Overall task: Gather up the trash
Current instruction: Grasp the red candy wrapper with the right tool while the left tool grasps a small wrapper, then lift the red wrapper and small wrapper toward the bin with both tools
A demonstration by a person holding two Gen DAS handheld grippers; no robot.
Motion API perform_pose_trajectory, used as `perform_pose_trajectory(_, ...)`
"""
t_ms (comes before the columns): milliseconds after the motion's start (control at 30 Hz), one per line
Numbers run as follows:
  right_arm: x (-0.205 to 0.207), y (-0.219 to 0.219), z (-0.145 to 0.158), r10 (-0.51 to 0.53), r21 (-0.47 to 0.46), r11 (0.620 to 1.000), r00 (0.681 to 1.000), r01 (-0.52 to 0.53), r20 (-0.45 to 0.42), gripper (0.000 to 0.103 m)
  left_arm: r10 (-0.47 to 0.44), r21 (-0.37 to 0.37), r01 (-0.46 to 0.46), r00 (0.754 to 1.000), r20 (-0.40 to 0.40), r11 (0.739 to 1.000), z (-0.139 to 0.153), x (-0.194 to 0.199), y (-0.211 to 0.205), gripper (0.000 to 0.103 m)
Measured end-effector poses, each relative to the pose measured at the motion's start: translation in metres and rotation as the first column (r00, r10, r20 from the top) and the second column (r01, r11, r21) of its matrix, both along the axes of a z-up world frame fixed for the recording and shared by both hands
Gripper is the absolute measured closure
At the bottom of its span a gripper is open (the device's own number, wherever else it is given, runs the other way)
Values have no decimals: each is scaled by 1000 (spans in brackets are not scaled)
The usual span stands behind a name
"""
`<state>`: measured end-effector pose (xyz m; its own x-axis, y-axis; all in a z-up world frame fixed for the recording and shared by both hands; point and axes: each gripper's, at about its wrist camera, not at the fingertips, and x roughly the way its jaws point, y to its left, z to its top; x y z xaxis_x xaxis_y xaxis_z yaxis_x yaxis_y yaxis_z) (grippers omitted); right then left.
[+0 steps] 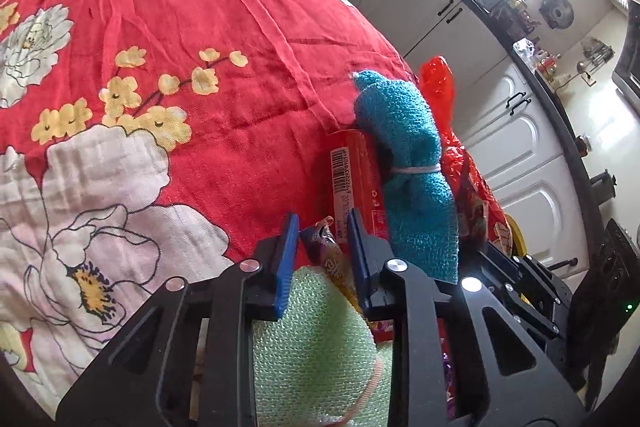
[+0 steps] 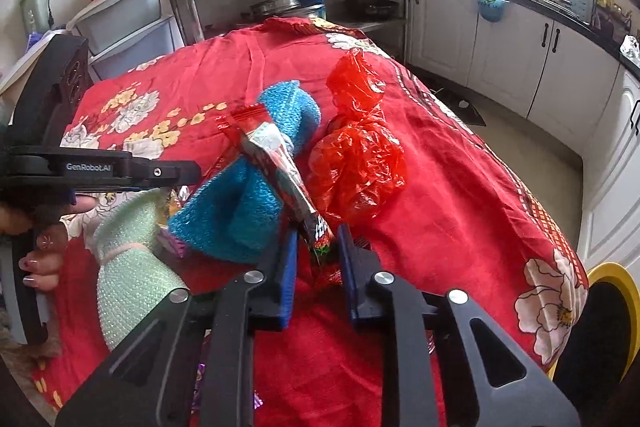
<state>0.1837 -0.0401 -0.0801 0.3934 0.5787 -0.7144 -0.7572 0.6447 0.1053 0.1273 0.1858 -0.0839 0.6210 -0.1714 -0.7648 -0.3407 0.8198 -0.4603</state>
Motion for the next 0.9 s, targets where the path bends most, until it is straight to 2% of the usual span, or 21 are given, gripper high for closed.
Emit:
perform_pose_trajectory(33,-1,-1,1,1,3,1000,1000,-1,1,88,0,-1,0,1000,3,1000,0,-1,1,98)
perform_pose_trajectory(500,-20,-24,21,-7,81,997,1000,7,5,91,14,74,-24,992,124,997,40,-17,-4,99)
perform_pose_trajectory(900,-27,-67,41,-88,120,989,995,83,39,91,-66,137,40,979,195,990,71,-6,-48,99)
